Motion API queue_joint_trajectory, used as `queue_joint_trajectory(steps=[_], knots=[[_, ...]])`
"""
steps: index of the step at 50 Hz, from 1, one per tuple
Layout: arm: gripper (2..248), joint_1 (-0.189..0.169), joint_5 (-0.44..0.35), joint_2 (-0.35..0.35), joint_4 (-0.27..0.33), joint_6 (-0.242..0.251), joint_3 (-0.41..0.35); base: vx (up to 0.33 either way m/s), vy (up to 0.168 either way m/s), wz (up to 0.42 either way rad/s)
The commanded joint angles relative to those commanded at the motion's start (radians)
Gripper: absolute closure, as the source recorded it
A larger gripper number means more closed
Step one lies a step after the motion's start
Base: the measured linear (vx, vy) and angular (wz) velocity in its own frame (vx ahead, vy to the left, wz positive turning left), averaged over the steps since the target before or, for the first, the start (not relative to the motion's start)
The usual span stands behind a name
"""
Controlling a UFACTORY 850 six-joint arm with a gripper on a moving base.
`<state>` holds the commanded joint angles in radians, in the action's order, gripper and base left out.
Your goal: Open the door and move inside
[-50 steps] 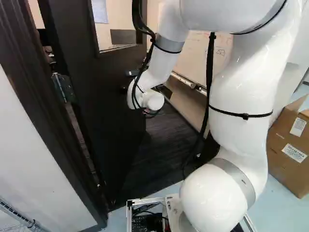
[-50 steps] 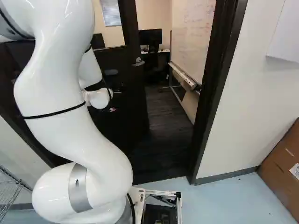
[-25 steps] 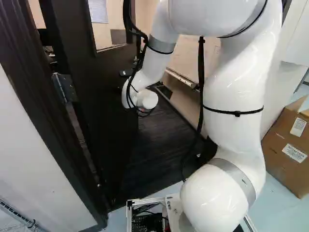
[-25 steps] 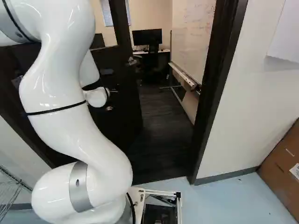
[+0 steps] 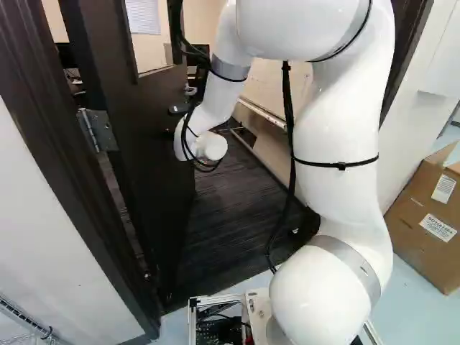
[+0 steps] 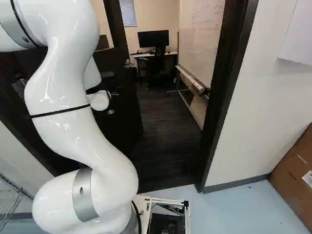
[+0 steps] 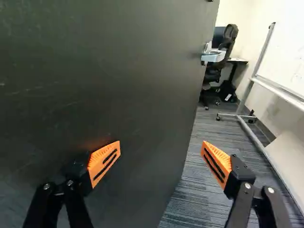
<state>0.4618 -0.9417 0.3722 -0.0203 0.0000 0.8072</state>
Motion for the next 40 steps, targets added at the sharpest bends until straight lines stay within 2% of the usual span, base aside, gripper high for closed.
queue_joint_trajectory(steps=[20, 40], knots=[[3, 0.026, -0.003, 0.036, 0.054, 0.000, 0.044, 0.000, 0.000, 0.000], [3, 0.045, -0.023, 0.055, 0.137, 0.000, 0.068, 0.000, 0.000, 0.000]])
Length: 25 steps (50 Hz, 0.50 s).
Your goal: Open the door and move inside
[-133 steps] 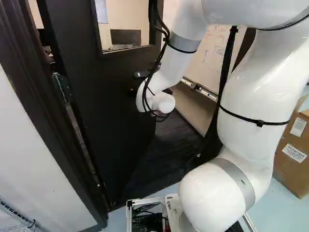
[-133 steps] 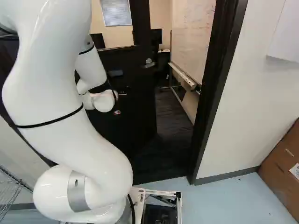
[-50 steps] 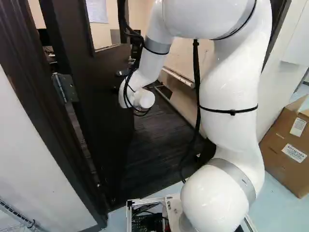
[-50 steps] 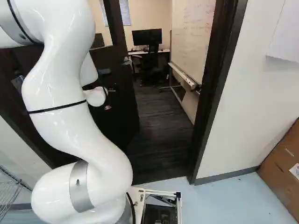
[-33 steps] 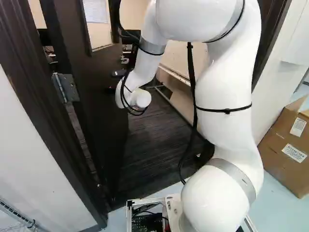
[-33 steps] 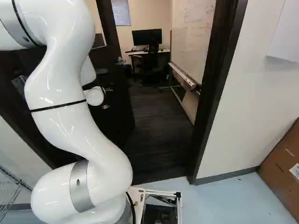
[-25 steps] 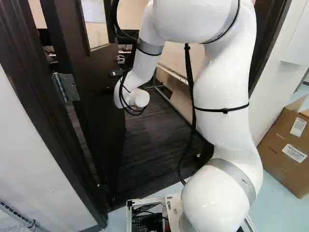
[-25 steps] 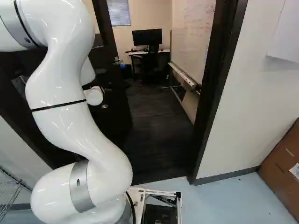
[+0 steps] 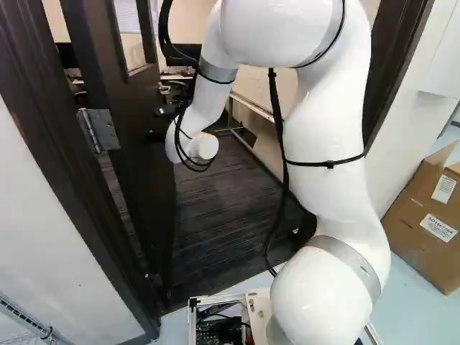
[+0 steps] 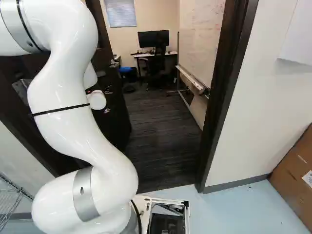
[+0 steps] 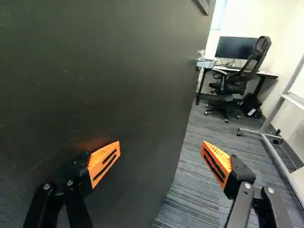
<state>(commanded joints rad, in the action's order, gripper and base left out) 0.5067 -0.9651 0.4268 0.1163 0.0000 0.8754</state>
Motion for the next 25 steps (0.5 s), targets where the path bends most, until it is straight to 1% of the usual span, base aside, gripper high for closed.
queue_joint_trajectory(steps=[17, 25], knots=[[3, 0.016, -0.025, 0.017, 0.077, 0.000, 0.021, 0.000, 0.000, 0.000], [3, 0.023, -0.033, 0.024, 0.095, 0.000, 0.031, 0.000, 0.000, 0.000]])
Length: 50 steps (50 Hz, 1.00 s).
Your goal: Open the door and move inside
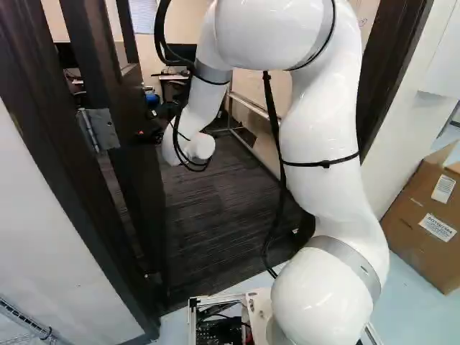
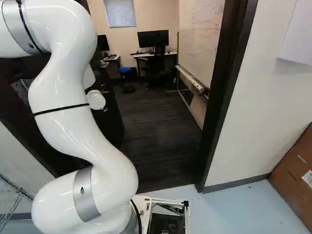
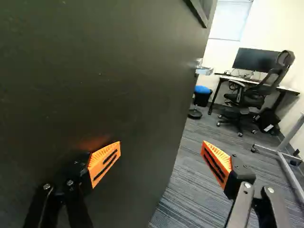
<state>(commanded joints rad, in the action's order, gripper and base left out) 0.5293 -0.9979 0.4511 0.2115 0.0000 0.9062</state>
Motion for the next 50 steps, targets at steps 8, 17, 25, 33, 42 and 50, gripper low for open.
queue_joint_trajectory(steps=[8, 17, 25, 33, 42, 50], knots=[[3, 0.003, -0.001, 0.003, 0.003, 0.000, 0.004, 0.000, 0.000, 0.000], [3, 0.003, -0.001, 0.004, 0.003, 0.000, 0.005, 0.000, 0.000, 0.000], [3, 0.003, -0.001, 0.004, 0.003, 0.000, 0.005, 0.000, 0.000, 0.000], [3, 0.003, -0.001, 0.004, 0.003, 0.000, 0.005, 0.000, 0.000, 0.000], [3, 0.000, -0.001, 0.000, 0.003, 0.000, 0.000, 0.000, 0.000, 0.000], [3, -0.014, -0.001, -0.015, 0.003, 0.000, -0.020, 0.000, 0.000, 0.000]])
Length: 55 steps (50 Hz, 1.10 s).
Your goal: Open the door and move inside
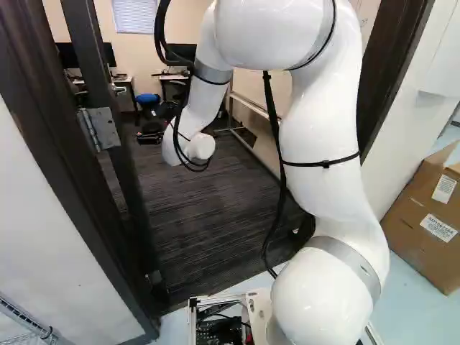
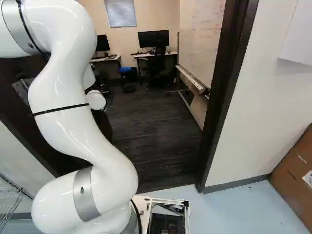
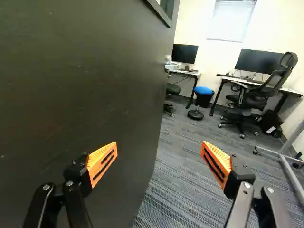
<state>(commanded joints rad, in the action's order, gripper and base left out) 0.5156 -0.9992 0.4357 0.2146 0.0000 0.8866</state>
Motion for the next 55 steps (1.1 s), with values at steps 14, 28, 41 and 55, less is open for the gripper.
queue_joint_trajectory(steps=[14, 28, 41, 55], knots=[[3, -0.030, 0.000, -0.033, 0.000, 0.000, -0.041, 0.000, 0.000, 0.000], [3, -0.061, 0.000, -0.082, 0.000, 0.000, -0.102, 0.000, 0.000, 0.000], [3, -0.088, 0.000, -0.132, 0.000, 0.000, -0.163, 0.000, 0.000, 0.000], [3, -0.119, 0.000, -0.188, 0.000, 0.000, -0.229, 0.000, 0.000, 0.000]])
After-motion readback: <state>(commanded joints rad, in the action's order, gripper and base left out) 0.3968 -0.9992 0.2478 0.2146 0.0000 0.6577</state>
